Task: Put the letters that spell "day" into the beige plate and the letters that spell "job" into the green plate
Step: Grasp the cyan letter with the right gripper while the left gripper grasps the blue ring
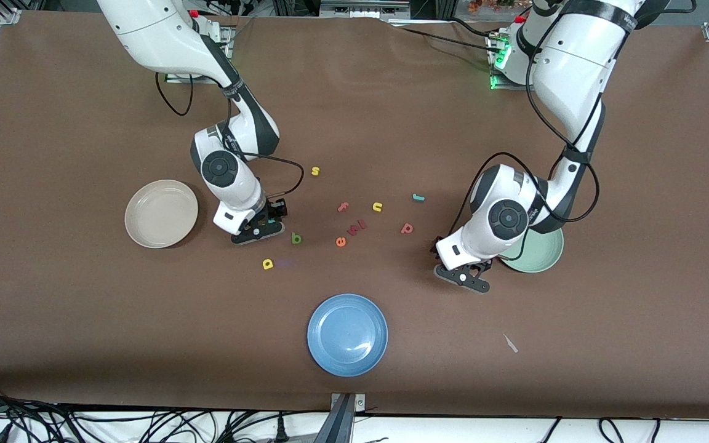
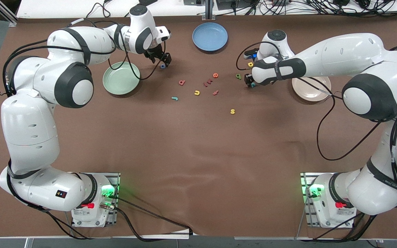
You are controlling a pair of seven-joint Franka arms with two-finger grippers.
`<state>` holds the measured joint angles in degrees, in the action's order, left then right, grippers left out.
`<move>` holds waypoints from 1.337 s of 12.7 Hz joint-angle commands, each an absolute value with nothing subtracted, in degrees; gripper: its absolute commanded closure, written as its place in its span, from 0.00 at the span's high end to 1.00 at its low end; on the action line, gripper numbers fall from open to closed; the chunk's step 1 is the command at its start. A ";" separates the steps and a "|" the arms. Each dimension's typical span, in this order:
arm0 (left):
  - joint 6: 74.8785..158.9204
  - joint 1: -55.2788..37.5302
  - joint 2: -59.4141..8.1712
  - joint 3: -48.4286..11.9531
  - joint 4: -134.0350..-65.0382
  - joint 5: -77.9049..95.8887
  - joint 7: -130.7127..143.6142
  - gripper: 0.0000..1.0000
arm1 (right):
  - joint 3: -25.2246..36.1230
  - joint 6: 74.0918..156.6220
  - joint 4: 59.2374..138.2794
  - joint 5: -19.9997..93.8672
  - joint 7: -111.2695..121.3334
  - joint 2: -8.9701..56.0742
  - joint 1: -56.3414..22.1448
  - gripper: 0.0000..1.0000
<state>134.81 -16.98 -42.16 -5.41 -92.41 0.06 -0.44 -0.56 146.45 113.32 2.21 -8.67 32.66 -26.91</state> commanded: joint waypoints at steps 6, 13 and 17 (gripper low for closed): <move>139.22 -17.75 -45.09 -5.01 -91.49 -4.39 -1.14 0.45 | -0.70 147.48 113.47 2.11 -7.91 32.87 -27.07 0.35; 134.76 -16.79 -42.38 -5.01 -91.76 -4.31 -0.88 0.03 | -0.70 148.10 112.77 2.28 -7.91 33.22 -27.07 0.12; 121.84 -13.56 -36.13 -4.83 -91.93 -4.31 -1.40 0.03 | 0.69 133.53 105.91 2.64 -3.61 31.21 -24.00 0.10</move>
